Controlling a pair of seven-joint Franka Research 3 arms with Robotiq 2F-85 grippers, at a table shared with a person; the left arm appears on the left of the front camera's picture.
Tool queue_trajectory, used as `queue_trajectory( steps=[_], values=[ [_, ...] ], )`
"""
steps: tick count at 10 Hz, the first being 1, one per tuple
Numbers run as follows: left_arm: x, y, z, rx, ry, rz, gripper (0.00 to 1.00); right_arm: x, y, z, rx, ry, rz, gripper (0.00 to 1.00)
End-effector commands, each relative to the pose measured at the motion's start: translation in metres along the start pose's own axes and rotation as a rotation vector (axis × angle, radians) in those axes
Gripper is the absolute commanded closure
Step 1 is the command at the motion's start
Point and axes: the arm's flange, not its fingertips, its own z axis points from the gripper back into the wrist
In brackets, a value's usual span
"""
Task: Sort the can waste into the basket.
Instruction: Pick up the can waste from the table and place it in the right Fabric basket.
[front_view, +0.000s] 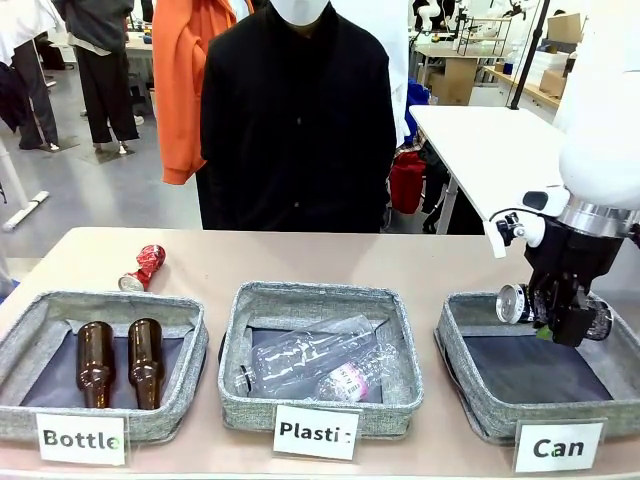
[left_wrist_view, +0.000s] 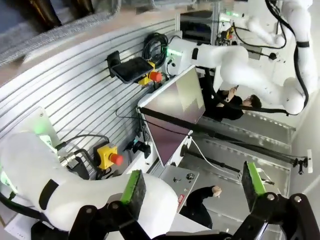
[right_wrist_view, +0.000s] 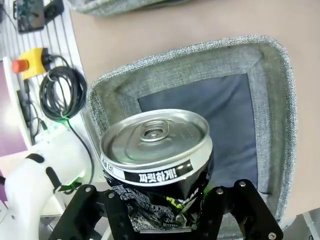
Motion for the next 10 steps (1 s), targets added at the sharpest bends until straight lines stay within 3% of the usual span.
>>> queue_trajectory(
  steps=[1, 2, 7, 8, 10],
  values=[
    [-0.006, -0.005, -0.002, 0.0, 0.026, -0.027, 0.0, 0.0, -0.007, 0.002, -0.013, 0.013, 0.012, 0.41],
    [-0.006, -0.005, -0.002, 0.0, 0.026, -0.027, 0.0, 0.0, -0.01, 0.002, -0.011, 0.006, -0.003, 0.0],
    [-0.006, -0.005, -0.002, 0.0, 0.026, -0.027, 0.0, -0.002, -0.021, 0.002, -0.021, -0.099, -0.107, 0.0],
    [-0.006, -0.005, -0.002, 0.0, 0.026, -0.027, 0.0, -0.004, -0.021, 0.007, -0.016, -0.165, -0.201, 0.0],
    [-0.006, -0.005, -0.002, 0.0, 0.026, -0.027, 0.0, -0.009, -0.021, 0.023, 0.006, -0.507, -0.455, 0.0]
  ],
)
